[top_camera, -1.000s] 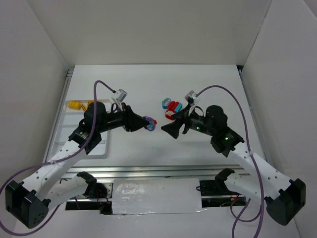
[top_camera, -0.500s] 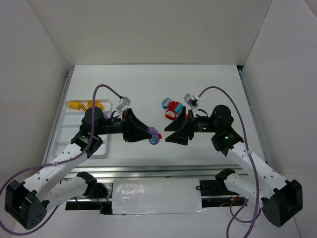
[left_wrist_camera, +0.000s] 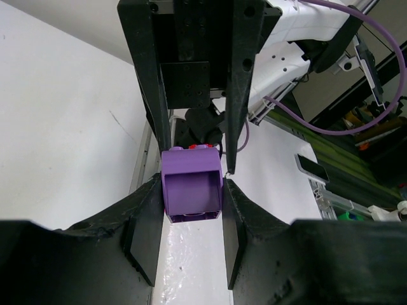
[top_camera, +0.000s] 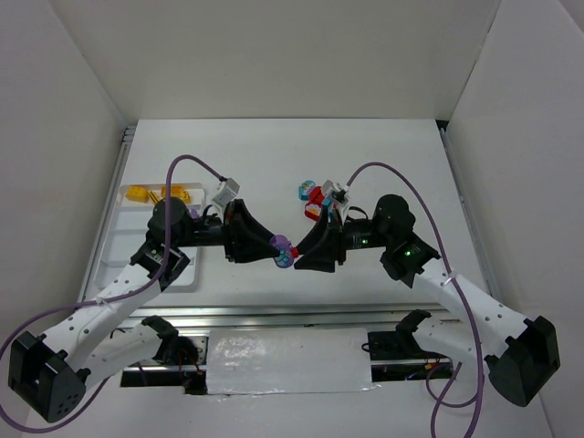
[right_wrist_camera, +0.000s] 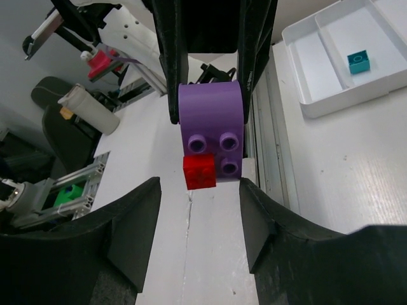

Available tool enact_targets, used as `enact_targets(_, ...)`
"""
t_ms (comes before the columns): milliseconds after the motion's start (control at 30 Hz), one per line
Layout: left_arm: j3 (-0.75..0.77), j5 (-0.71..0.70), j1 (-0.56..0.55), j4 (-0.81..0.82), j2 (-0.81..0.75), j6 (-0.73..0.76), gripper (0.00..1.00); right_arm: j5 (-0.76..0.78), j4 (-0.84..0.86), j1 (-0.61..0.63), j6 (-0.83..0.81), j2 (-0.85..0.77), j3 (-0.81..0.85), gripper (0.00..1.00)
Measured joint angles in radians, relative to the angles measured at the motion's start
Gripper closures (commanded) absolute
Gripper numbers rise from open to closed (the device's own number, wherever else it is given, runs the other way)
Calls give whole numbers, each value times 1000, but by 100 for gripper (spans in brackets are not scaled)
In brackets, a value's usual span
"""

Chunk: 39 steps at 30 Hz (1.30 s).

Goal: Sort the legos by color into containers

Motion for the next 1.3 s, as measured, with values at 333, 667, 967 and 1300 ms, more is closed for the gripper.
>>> enact_targets(333, 0, 6, -18, 2, -4, 1, 100, 30, -3, 9, -21, 3, 27, 50)
enact_targets(667, 0, 0, -23, -22, -4, 6, 100, 34, -18, 9, -47, 3, 27, 100)
enact_targets(967, 15, -36, -40, -107, -14, 57, 100, -63, -34, -85, -152, -90, -25, 100)
enact_targets(1300, 74, -160, -32, -246, -25, 93, 100, -60, 0, -151, -144, -60, -36, 100)
